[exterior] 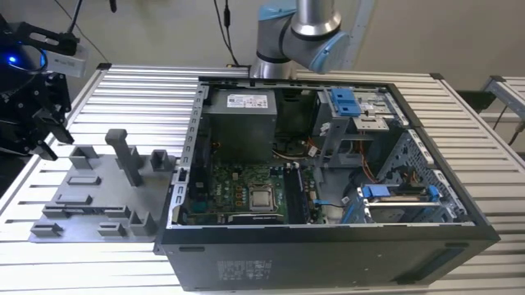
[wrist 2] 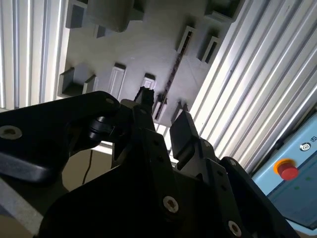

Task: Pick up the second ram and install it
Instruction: 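Pick up the second ram and move it above second insertion slot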

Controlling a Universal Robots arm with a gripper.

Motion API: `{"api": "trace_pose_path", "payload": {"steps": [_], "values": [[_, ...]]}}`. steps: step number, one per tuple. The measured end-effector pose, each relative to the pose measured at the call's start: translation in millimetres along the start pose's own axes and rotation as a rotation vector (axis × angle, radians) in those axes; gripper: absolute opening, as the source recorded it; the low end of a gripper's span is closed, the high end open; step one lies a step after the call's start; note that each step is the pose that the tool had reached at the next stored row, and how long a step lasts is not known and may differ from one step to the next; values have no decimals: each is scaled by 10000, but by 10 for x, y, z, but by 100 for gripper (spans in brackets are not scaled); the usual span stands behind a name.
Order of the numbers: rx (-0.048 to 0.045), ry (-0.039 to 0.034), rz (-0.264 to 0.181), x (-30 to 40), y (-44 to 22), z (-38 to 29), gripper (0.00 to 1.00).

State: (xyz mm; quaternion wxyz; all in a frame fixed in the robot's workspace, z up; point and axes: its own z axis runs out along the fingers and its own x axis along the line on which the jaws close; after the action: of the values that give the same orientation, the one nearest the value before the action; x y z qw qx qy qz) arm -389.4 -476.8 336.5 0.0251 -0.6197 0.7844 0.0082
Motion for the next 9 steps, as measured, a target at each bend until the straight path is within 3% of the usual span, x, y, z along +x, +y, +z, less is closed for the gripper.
{"api": "trace_pose_path", "payload": {"steps": [9], "values": [[-90, 98, 0, 2, 1, 40, 42]]}}
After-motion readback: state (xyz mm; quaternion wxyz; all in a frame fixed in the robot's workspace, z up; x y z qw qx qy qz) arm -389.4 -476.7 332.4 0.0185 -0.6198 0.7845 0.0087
